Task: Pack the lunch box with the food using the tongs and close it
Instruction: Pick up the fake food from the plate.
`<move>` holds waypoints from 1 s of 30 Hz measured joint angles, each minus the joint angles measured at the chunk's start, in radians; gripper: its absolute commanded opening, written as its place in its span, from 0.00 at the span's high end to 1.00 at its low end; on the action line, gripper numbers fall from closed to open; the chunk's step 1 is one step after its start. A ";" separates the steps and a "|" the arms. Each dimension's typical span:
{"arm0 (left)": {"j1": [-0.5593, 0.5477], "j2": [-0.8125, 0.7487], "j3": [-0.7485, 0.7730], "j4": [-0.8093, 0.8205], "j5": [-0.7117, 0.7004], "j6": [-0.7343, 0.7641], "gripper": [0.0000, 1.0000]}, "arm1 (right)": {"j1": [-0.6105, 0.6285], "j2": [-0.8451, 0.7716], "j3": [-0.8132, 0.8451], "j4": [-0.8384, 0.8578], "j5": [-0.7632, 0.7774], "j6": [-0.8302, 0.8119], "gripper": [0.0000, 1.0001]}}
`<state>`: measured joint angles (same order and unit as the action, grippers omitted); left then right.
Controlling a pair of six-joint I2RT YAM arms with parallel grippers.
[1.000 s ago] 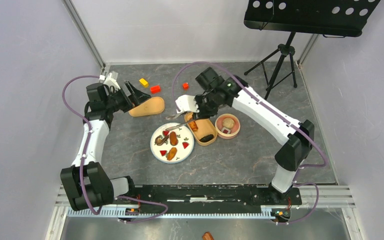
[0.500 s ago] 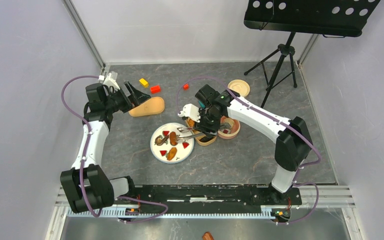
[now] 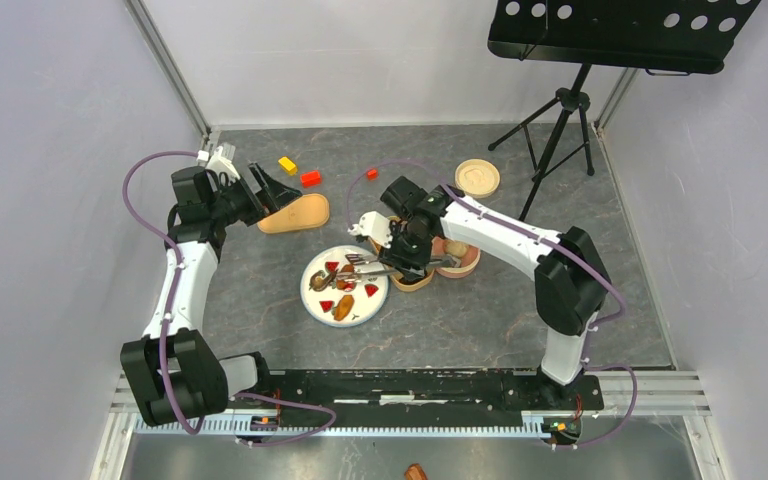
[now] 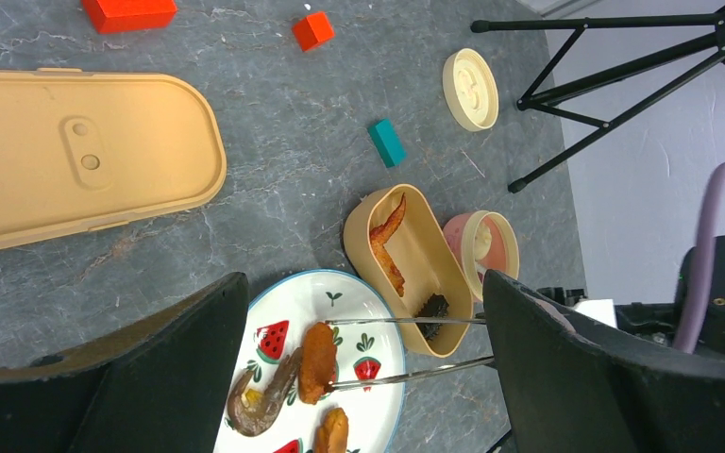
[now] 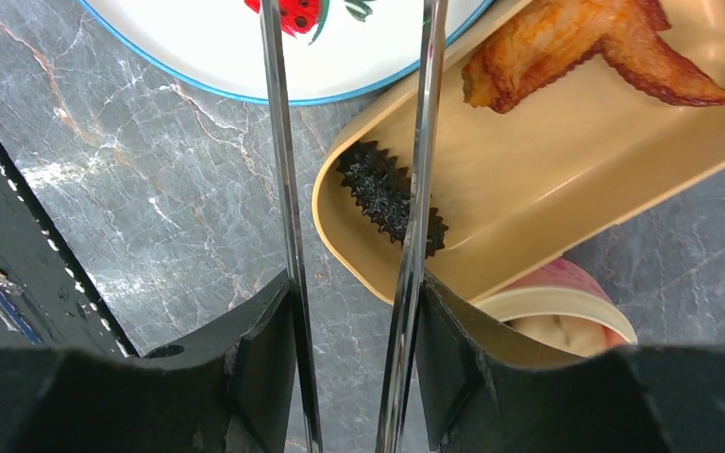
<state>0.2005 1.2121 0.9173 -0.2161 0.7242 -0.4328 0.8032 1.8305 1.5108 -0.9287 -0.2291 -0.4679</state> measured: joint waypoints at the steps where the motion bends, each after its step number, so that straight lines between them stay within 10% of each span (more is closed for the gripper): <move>1: 0.000 0.000 0.000 0.000 0.000 0.000 0.01 | 0.003 0.011 0.000 -0.001 0.000 0.000 0.50; 30: 0.000 -0.004 0.000 0.010 0.001 0.000 0.01 | 0.027 -0.001 0.111 -0.134 0.079 -0.262 0.51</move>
<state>0.2005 1.2079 0.9169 -0.2066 0.7250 -0.4332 0.8303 1.8294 1.6218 -1.0630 -0.1501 -0.7296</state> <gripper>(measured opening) 0.989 0.490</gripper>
